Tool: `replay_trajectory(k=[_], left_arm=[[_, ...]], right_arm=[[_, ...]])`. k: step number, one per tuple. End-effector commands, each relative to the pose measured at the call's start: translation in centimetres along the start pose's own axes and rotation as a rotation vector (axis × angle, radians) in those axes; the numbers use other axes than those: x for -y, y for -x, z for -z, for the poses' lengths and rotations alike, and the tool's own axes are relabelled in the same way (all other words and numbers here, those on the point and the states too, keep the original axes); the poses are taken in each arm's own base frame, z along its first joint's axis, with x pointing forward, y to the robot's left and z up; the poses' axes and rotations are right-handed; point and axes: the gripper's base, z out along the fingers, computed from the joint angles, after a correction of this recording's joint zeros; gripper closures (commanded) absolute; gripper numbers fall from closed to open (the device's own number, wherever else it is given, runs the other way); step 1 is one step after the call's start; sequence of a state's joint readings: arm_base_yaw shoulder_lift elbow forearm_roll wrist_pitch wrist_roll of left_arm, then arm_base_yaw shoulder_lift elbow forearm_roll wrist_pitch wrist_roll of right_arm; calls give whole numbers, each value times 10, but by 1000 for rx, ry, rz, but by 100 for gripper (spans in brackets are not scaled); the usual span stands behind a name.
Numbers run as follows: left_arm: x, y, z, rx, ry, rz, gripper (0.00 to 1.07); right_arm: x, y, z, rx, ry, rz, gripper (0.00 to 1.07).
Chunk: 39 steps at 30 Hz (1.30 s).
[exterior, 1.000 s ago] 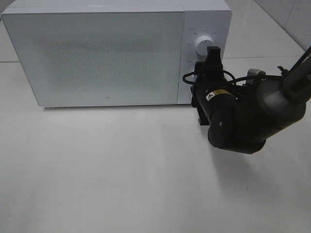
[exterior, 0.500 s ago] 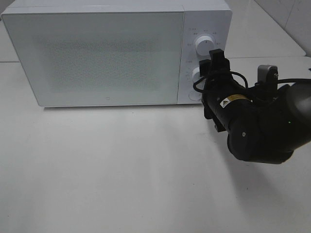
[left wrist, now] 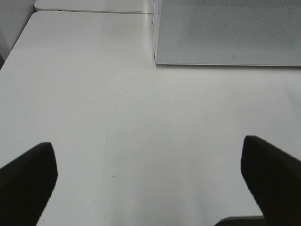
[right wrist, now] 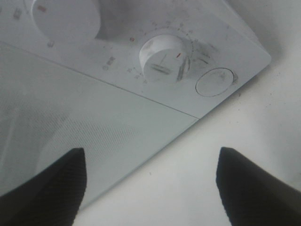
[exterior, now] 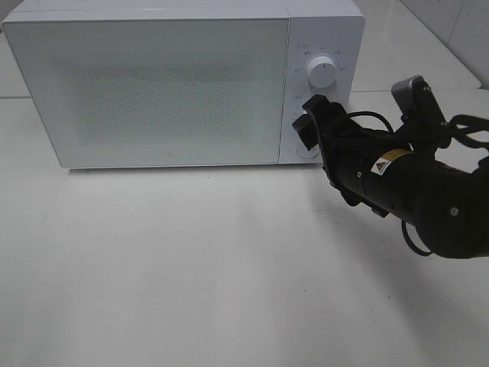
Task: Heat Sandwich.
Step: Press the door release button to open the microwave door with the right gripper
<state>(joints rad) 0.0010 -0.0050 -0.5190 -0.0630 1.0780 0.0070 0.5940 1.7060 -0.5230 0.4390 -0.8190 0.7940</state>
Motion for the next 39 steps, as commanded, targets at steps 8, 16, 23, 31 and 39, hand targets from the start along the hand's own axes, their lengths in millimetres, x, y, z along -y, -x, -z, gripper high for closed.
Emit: replay_trajectory(k=[8,16,23,31,39], left_arm=[[0,-2,1,15,1,8,8],[0,-2,1,15,1,8,8],[0,-2,1,15,1,8,8],[0,-2,1,15,1,8,8],[0,-2,1,15,1,8,8]], right_arm=[[-4,24,22,-215,-108,416,33],[-13,29,32,-476,-172,714,33],[-18,31,49,-633,-181,873,33],[-22,42,82,-714,-223,1015,33],[-33,60,134,-687,-221,1072,33]])
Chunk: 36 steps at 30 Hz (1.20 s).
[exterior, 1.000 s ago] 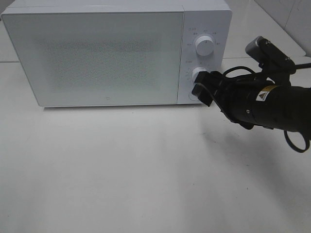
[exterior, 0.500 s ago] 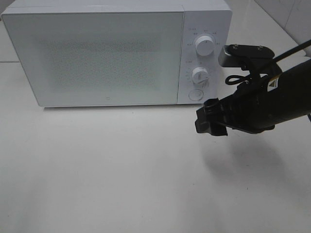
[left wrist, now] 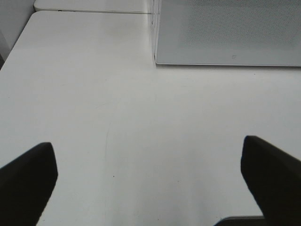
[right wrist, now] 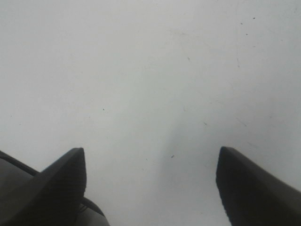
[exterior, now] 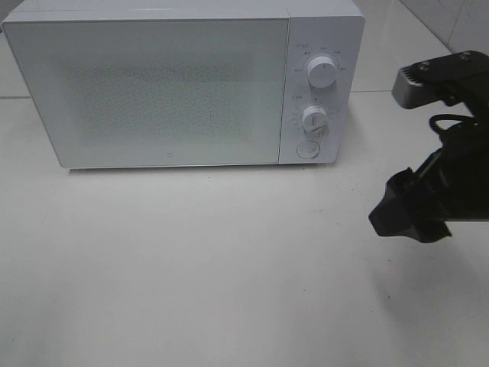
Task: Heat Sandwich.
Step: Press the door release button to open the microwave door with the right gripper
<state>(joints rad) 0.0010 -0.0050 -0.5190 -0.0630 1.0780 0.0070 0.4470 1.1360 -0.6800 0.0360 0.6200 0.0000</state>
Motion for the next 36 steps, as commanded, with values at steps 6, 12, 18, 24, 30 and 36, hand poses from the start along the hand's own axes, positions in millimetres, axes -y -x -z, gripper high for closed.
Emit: replay_trajectory(k=[6,12,18,24,30,36], left_arm=[[0,-2,1,15,1,8,8],[0,-2,1,15,1,8,8],[0,-2,1,15,1,8,8],[0,-2,1,15,1,8,8],[0,-2,1,15,1,8,8],[0,-2,1,15,1,8,8]], right_arm=[[1,-21,45,45,-19,30,33],[1,-44,73,41,-18,31,33],[2,-74,101,87,-24,35,33],[3,-110,131,230,-33,40,33],[5,-139,140,360,-52,35,33],[9,-167,128,430,-127,-55,33]])
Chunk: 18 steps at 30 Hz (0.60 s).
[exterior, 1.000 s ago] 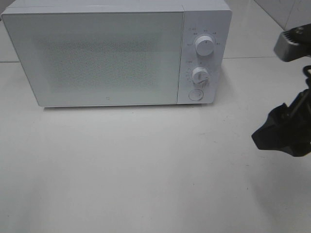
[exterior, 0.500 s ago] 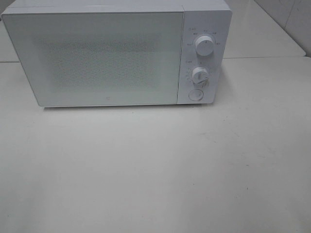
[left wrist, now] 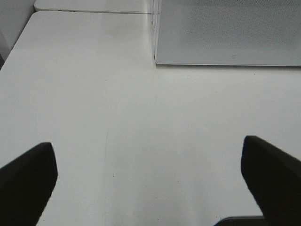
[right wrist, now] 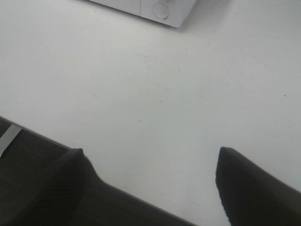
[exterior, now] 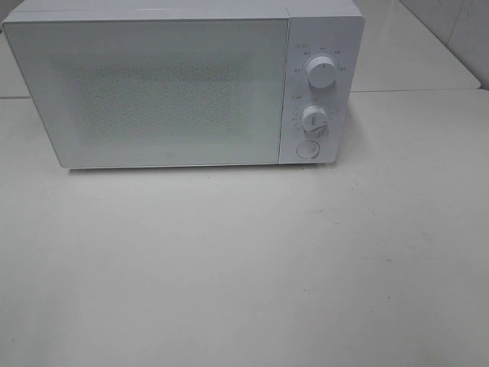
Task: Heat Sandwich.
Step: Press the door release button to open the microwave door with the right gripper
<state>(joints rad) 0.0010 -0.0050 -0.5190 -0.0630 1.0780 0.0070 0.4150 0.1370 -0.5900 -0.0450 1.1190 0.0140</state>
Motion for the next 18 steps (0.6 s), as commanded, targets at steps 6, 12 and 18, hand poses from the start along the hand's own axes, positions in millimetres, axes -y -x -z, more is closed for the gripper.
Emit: replay_trajectory(k=[6,12,18], left_arm=[[0,-2,1,15,1,8,8],[0,-1,1,11,1,8,8],[0,-1,0,6,1,8,8]], right_arm=[[-1,-23,9,145,-173,-134,33],[-1,-20,4,190,-209,-184,33],[-1,-20,-1,199,-250,-209,33]])
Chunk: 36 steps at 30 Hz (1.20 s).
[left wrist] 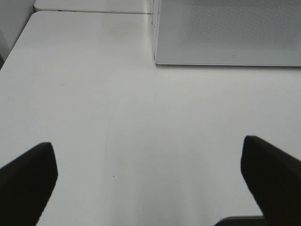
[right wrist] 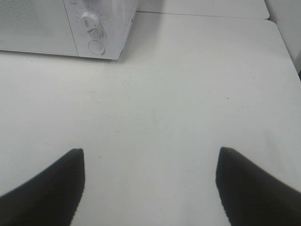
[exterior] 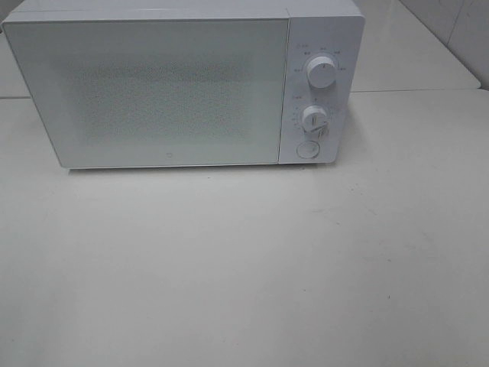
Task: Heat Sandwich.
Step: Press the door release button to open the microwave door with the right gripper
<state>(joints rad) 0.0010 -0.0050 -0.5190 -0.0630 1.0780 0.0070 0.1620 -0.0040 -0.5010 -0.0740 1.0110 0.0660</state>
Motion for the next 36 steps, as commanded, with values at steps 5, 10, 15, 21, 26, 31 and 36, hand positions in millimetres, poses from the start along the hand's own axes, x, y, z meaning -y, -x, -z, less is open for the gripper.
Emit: replay_trajectory(k=[5,10,15,21,26,31,36], left_arm=[[0,-1,0,3,1,8,8],[0,-1,0,3,1,8,8],[0,-1,0,3,1,8,8],[0,-1,0,3,1,8,8],[0,-1,0,4,1,8,8],[0,-1,0,4,1,8,8],[0,-1,0,4,1,8,8]], right_arm=[[0,-1,3,42,-22,-32,33],[0,-1,3,42,-22,-32,33],[0,-1,3,43,-22,-31,33],[-1,11,8,119,-18,-31,33],[-2,28,-2,168,-11,-33,33],[-3,43,-15,181,-6,-27,33],[-4,57,-30,185,1,-23,33]])
